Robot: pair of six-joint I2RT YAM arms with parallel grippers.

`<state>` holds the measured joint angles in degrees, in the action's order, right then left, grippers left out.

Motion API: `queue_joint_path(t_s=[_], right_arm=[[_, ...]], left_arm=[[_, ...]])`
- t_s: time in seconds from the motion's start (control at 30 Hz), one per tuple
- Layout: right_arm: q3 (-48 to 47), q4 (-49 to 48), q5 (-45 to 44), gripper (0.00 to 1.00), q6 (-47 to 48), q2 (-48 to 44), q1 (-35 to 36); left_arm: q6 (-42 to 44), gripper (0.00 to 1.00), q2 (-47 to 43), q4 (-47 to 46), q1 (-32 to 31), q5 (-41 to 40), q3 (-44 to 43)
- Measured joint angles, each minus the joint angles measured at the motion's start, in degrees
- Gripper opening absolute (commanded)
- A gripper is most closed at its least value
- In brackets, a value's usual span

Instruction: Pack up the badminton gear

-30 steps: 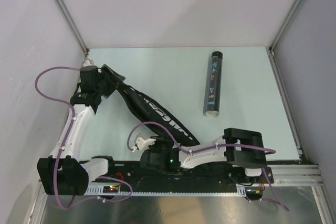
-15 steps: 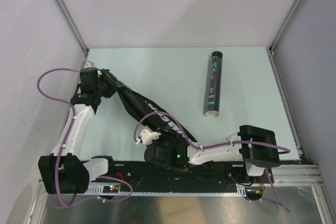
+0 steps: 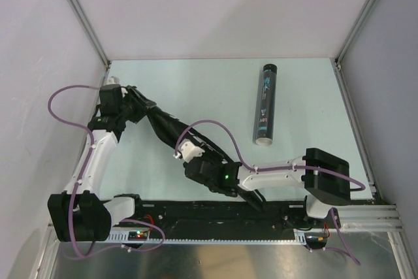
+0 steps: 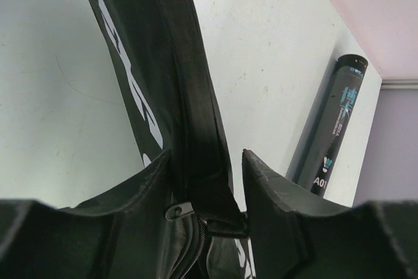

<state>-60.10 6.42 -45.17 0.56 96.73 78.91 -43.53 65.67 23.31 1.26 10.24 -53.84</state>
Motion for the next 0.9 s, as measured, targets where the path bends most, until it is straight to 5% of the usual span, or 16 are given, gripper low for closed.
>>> queue_joint_path(t_s=[0.13,0.2,0.37,0.53,0.9], right_arm=[[0.02,-0.42,4.61,0.10,-1.66,0.00,-2.23],[0.09,-0.46,7.15,0.02,-2.54,-0.09,-3.56],[0.26,0.07,12.61,0.00,-5.18,-1.68,-7.41],[0.31,0.72,15.28,0.00,-6.51,-3.02,-8.81],[0.59,0.50,16.68,0.00,-7.54,-3.43,-8.92]], left_arm=[[0.94,0.62,0.00,0.00,0.00,1.16,0.00],[2.05,0.66,0.00,0.00,0.00,1.73,0.00],[5.64,0.79,-0.83,0.26,0.02,2.03,0.00],[9.81,0.82,-4.15,1.79,0.07,2.10,-0.68],[11.98,0.64,-8.83,1.40,4.70,6.01,-2.54]])
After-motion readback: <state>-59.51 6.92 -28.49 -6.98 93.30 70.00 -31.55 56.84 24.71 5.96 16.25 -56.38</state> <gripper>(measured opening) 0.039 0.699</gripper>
